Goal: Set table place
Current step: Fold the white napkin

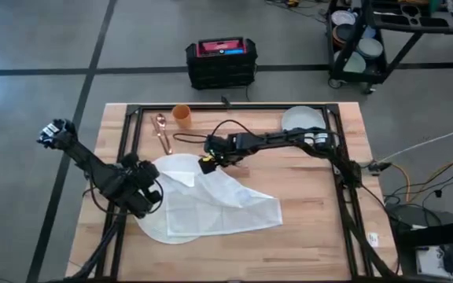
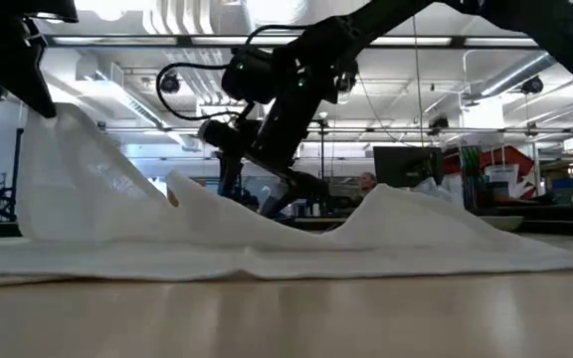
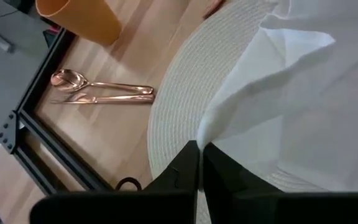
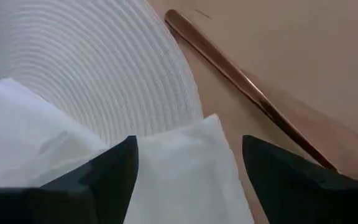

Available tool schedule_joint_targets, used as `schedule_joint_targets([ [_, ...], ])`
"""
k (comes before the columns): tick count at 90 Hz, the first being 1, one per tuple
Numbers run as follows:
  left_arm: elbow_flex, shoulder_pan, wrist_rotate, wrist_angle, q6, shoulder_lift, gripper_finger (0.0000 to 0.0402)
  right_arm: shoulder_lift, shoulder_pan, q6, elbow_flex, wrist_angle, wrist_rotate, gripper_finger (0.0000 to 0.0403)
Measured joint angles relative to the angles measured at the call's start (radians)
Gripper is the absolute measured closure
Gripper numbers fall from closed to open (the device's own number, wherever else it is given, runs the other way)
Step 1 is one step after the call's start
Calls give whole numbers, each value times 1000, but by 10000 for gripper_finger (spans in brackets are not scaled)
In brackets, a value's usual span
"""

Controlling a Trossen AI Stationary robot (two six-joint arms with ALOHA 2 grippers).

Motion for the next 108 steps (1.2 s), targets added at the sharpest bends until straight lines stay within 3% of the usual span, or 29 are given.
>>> schedule_joint_targets([
  [75,0,0,-7,2,0,0,402,4,12,67,1,-4,-10,194],
  [108,0,0,-7,7,0,-1,402,34,26,129,0,33,-27,190],
])
